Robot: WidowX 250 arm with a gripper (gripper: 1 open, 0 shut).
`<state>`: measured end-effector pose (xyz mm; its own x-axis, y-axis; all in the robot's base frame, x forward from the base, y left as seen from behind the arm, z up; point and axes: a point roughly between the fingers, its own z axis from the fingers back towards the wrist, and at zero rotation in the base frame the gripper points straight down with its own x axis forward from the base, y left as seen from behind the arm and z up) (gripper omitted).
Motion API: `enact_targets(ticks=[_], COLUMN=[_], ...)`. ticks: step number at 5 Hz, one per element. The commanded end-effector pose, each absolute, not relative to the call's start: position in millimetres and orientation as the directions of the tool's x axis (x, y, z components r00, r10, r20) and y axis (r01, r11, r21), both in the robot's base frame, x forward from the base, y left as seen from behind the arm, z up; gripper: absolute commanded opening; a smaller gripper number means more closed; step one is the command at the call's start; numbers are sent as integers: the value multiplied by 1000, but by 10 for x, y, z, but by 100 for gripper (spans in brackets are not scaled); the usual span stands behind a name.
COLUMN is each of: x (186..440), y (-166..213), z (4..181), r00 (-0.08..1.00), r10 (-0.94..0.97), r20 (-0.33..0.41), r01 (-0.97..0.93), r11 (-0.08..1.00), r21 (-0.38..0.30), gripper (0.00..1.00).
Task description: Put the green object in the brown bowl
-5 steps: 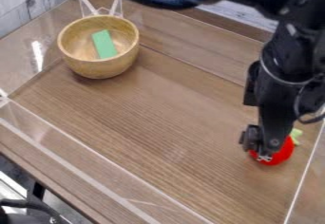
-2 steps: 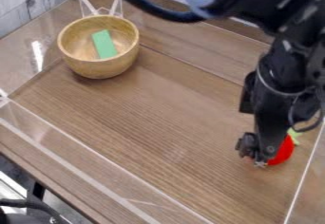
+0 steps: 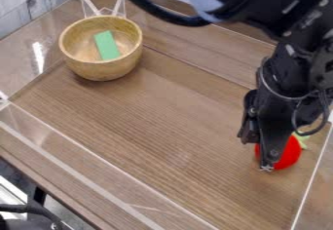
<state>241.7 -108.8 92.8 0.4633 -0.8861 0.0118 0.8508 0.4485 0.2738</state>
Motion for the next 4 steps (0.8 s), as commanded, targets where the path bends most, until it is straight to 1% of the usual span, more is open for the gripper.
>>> enact_targets(ticks=[1, 2, 3, 4], x=[2504, 2571, 2644, 2616], y=[-1048, -1041, -1060, -1102], z=[1138, 1310, 1367, 1223], r00=[503, 530, 536, 528], r10=[-863, -846, -841, -847], r20=[41, 56, 72, 62], r01=[815, 786, 775, 789], r11=[490, 515, 524, 516], r21=[310, 342, 353, 334], gripper=[0, 0, 0, 100])
